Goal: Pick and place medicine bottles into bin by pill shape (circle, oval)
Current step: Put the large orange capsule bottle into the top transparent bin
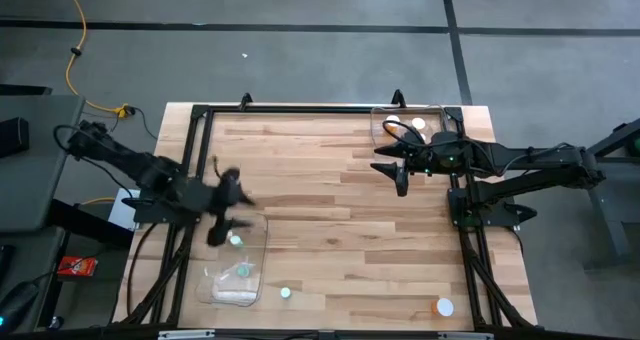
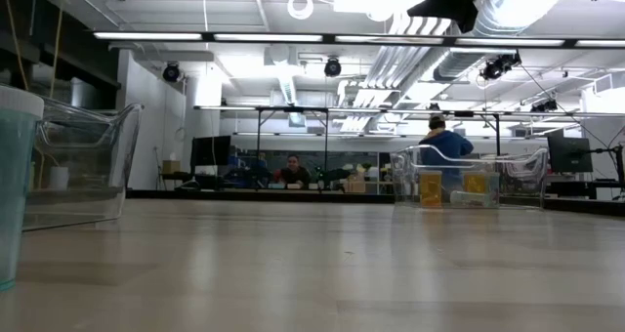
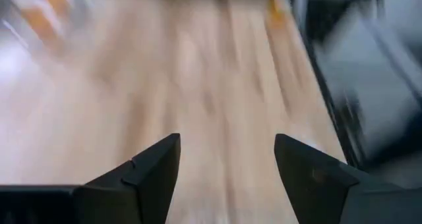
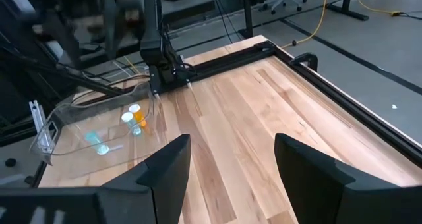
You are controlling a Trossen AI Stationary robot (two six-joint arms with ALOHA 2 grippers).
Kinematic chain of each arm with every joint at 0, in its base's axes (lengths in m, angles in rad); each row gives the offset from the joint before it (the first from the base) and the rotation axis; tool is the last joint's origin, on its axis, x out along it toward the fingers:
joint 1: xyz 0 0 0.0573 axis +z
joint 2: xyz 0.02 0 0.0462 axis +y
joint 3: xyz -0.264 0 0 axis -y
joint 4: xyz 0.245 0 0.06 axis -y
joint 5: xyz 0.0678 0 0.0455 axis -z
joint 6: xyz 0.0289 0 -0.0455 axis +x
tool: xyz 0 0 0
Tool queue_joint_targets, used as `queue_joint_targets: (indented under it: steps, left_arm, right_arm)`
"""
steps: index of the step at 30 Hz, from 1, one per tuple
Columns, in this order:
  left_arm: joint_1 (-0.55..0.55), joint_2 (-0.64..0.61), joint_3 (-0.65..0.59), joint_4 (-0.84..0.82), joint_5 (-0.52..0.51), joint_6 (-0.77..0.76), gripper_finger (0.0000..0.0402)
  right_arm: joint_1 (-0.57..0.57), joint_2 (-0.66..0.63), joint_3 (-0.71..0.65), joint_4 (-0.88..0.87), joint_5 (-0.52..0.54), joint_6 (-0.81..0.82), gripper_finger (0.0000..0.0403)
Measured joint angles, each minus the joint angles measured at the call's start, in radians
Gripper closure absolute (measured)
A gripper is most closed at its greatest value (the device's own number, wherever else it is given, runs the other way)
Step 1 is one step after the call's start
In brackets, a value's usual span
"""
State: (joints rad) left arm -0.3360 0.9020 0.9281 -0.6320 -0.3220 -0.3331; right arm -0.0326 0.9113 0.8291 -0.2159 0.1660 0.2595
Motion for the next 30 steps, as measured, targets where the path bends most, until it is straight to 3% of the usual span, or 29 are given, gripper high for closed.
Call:
queue_joint_targets:
  steps: [2,5,12,30]
  left_arm:
    - [0.049,-0.022,-0.013,0.099,-0.075,0.041,0.0165]
    - [0.129,-0.026,-0.071,0.344,-0.107,0.071,0.0165]
    - [0.233,-0.014,-0.305,0.887,-0.02,0.054,0.0165]
    - [0.246,0.001,-0.333,0.919,0.006,0.049,0.0165]
  right_arm:
    - [0.0,0.0,0.0,0.004,0.0,0.002,0.019]
    - [0.0,0.0,0.0,0.004,0.0,0.002,0.019]
    - [0.0,0.0,0.0,0.01,-0.001,-0.006,0.019]
    - [0.0,0.0,0.0,0.023,-0.009,0.019,0.019]
